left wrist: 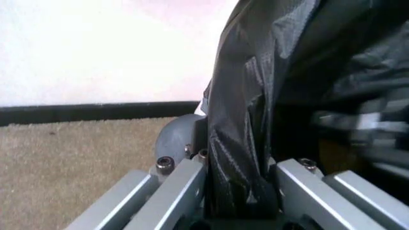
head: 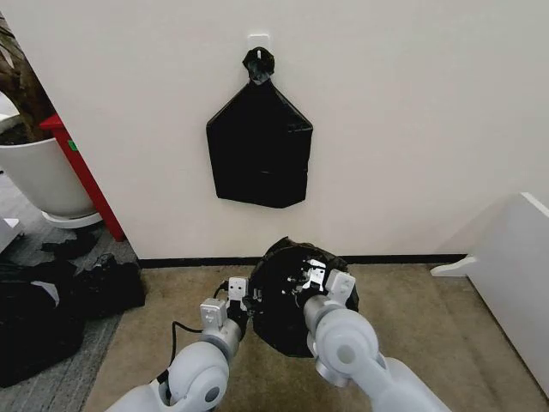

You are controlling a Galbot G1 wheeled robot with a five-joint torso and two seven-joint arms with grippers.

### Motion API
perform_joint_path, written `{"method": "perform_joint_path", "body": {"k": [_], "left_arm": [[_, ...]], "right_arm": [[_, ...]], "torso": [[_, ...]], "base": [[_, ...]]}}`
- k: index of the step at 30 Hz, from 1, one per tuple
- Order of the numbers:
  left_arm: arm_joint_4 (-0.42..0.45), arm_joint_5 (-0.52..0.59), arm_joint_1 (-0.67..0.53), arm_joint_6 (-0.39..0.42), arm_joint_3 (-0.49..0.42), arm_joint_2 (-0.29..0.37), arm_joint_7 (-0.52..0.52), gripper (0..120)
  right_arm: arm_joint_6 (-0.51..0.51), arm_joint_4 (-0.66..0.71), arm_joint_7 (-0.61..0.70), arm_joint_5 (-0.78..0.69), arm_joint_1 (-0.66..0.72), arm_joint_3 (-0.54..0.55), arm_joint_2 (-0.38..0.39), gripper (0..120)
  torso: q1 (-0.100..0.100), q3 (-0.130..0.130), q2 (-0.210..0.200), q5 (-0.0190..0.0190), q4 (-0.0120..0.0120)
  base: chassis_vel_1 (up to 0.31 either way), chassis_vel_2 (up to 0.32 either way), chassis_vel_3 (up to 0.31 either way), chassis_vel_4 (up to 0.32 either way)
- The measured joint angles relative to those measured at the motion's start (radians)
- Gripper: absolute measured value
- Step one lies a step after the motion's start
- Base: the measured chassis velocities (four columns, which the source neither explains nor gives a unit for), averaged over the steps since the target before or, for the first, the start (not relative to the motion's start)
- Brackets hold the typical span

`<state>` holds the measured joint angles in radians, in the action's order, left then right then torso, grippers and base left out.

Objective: Place the garbage bag over the trash bin.

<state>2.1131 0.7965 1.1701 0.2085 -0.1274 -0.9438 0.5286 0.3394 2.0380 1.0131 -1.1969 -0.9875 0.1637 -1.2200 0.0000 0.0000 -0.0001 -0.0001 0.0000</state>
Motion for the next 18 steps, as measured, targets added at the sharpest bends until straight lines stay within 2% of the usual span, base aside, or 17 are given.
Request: {"method": "perform_joint_path", "body": {"k": [5, 14, 18], "left_arm": [[0.015, -0.047, 0.028, -0.015, 0.013, 0.003, -0.032, 0], [0.030, -0.055, 0.034, -0.023, 0.018, 0.001, -0.046, 0], [0.025, -0.054, 0.036, -0.025, 0.020, -0.001, -0.049, 0]], "right_arm": [[-0.010, -0.096, 0.020, 0.020, 0.048, 0.012, -0.029, 0], [-0.039, -0.230, 0.029, 0.051, 0.089, 0.022, -0.089, 0], [-0.051, -0.224, 0.038, 0.058, 0.085, 0.025, -0.090, 0]], "torso": [[0.000, 0.000, 0.000, -0.0001, 0.0000], [0.000, 0.000, 0.000, -0.0001, 0.0001], [0.000, 0.000, 0.000, 0.0001, 0.0001]], "base": [[0.000, 0.000, 0.000, 0.000], [0.000, 0.000, 0.000, 0.000], [0.000, 0.000, 0.000, 0.000]]}}
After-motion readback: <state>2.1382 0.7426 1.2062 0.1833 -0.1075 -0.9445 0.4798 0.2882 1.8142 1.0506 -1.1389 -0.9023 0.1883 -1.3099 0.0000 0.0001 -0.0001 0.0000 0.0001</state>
